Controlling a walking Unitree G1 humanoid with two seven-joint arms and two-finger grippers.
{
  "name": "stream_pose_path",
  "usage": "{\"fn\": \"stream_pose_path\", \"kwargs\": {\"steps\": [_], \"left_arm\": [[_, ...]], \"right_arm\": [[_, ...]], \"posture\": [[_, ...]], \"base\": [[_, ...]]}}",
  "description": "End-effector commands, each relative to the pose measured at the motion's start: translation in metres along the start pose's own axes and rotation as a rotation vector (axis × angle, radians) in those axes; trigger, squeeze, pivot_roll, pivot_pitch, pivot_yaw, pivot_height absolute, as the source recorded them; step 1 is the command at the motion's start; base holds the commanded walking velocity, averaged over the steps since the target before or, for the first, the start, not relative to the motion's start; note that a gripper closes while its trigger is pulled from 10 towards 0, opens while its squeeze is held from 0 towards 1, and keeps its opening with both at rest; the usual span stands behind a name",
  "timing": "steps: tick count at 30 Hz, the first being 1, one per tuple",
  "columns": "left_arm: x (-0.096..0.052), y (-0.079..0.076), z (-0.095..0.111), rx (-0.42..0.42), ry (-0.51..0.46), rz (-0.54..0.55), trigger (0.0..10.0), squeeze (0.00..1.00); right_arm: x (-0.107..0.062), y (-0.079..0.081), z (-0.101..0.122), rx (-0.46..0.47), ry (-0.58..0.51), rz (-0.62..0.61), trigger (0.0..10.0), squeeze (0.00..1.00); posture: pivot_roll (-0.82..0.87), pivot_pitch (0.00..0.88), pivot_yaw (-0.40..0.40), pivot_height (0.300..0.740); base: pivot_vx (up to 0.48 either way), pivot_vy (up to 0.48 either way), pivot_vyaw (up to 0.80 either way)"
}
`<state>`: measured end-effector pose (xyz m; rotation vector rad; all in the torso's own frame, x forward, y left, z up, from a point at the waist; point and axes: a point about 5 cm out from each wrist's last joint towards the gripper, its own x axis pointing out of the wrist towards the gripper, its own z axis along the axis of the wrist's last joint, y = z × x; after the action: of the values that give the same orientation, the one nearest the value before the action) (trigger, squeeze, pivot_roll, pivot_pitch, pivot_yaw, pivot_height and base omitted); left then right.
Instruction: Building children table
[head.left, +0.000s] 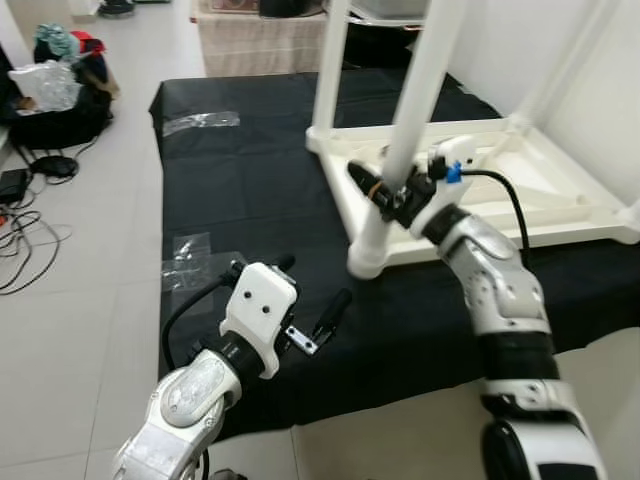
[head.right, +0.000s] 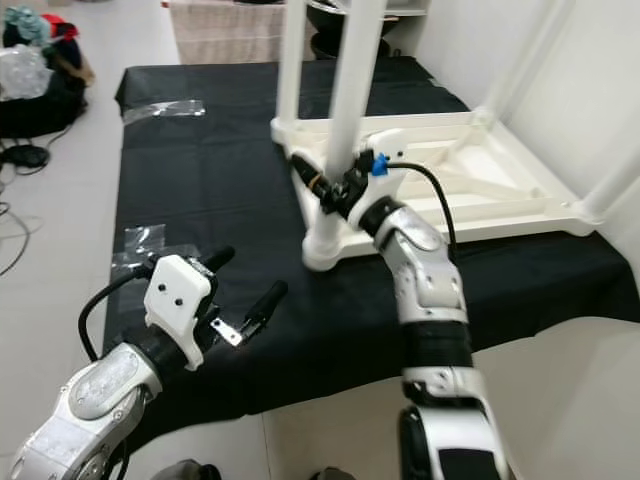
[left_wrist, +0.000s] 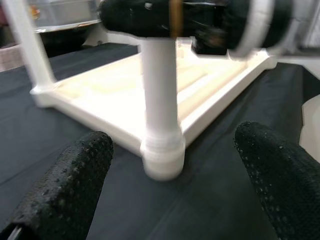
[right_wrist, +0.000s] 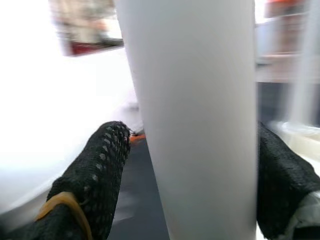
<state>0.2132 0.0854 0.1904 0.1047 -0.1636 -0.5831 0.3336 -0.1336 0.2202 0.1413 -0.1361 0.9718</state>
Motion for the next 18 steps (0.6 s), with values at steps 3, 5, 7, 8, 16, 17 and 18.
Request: {"fn": "stream_pose_path", "kwargs": {"steps": [3,5,7,8,16,17,18], "left_arm": [[0.0,-0.002,-0.002,0.0,0.008,-0.009,10.0,0.0],[0.0,-0.003,-0.002,0.002,0.006,-0.011,10.0,0.0],[0.0,-0.003,-0.002,0.002,0.006,-0.011,10.0,0.0],[0.0,-0.002,-0.001,0.003,0.004,-0.008,10.0,0.0],[-0.002,-0.002,-0.001,0.006,0.006,0.0,10.0,0.0],[-0.002,-0.002,-0.001,0.005,0.007,0.0,10.0,0.0],[-0.002,-0.002,-0.001,0.004,0.007,0.0,10.0,0.0]], "right_arm": [[0.004,0.022,-0.013,0.089,0.06,0.311,10.0,0.0],[0.01,0.018,-0.021,0.093,0.086,0.33,10.0,0.0],[0.013,0.016,-0.024,0.093,0.095,0.322,10.0,0.0],[0.019,0.013,-0.028,0.075,0.103,0.298,10.0,0.0],[0.04,-0.004,-0.022,0.043,0.041,0.058,0.0,0.0],[0.04,-0.007,-0.02,0.035,0.031,0.01,0.0,0.0],[0.04,-0.013,-0.019,0.024,0.033,-0.086,0.0,0.0]], "posture": [[0.08,0.061,-0.092,0.74],[0.09,0.057,-0.098,0.74],[0.09,0.057,-0.098,0.74],[0.1,0.055,-0.099,0.74],[0.1,0.058,-0.101,0.74],[0.1,0.058,-0.101,0.74],[0.09,0.065,-0.101,0.74]], "base": [[0.0,0.0,0.0],[0.0,0.0,0.0],[0.0,0.0,0.0],[0.0,0.0,0.0],[0.0,0.0,0.0],[0.0,0.0,0.0],[0.0,0.0,0.0]]}}
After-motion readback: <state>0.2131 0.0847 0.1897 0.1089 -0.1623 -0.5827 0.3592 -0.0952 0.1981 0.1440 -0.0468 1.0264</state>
